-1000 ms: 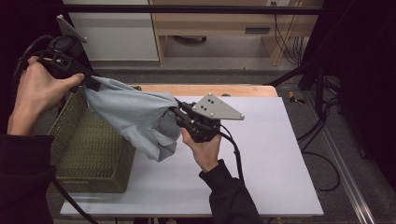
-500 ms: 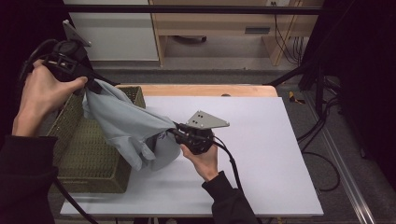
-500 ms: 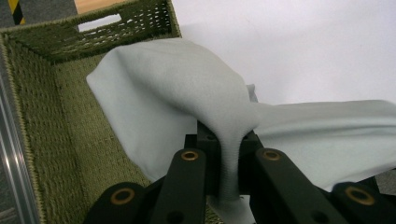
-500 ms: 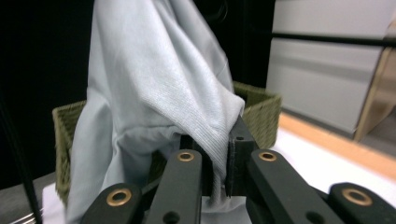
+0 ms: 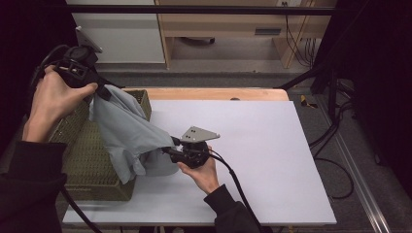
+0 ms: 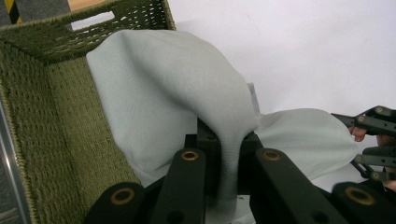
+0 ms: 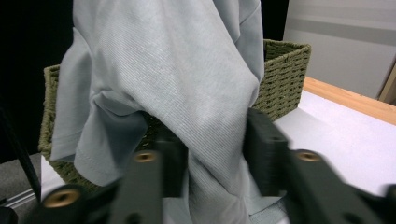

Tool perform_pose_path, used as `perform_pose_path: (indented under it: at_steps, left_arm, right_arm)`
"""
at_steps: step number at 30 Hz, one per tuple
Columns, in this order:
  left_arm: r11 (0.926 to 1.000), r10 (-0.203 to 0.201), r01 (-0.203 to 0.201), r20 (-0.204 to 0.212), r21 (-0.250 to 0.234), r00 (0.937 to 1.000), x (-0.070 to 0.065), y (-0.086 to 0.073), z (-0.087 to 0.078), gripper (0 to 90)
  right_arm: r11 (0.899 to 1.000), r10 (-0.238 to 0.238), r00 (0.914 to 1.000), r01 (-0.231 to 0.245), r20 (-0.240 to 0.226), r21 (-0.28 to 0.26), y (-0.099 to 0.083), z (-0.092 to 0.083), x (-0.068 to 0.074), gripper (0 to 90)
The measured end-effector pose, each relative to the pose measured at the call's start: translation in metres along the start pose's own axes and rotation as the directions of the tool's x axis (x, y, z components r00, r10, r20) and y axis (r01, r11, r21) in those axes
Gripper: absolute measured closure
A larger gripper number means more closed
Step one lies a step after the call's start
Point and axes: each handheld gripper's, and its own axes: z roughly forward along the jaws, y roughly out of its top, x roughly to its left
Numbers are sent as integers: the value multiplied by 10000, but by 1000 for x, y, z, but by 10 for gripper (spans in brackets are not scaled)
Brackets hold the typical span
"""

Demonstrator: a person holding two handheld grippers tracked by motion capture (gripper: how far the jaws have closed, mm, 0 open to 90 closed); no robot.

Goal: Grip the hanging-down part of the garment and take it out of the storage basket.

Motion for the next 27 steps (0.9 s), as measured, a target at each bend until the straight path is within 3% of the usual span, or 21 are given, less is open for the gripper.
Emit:
perform_pose_path:
  at_steps: [4, 8, 11, 16, 18, 27]
  left_arm:
    - [10000, -31, 31, 27, -27, 10000, 2, -1, 0, 849]
    - [10000, -65, 65, 97, -53, 9999, 3, -2, 0, 849]
    - [9999, -65, 67, 143, -94, 9999, 4, -3, 0, 849]
    - [10000, -21, 22, 124, -87, 9999, 3, -4, -1, 849]
    - [9999, -13, 15, 124, -134, 9999, 2, -4, -1, 849]
    - [9999, -109, 112, 162, -127, 9998, 7, -8, 0, 849]
  right_arm:
    - [9991, 260, 9996, -264, -121, -343, -1, -14, -2, 332]
    - [9973, 338, 9994, -339, -22, -658, -6, -38, -7, 218]
    - [9966, 433, 9991, -435, -42, -700, -11, -54, -12, 183]
    - [9952, 602, 9952, -539, 773, -817, -21, -81, -24, 147]
    - [9944, 634, 9902, -522, 1246, -915, -25, -92, -28, 134]
    - [9911, 722, 9716, -445, 2255, -1255, -39, -121, -36, 93]
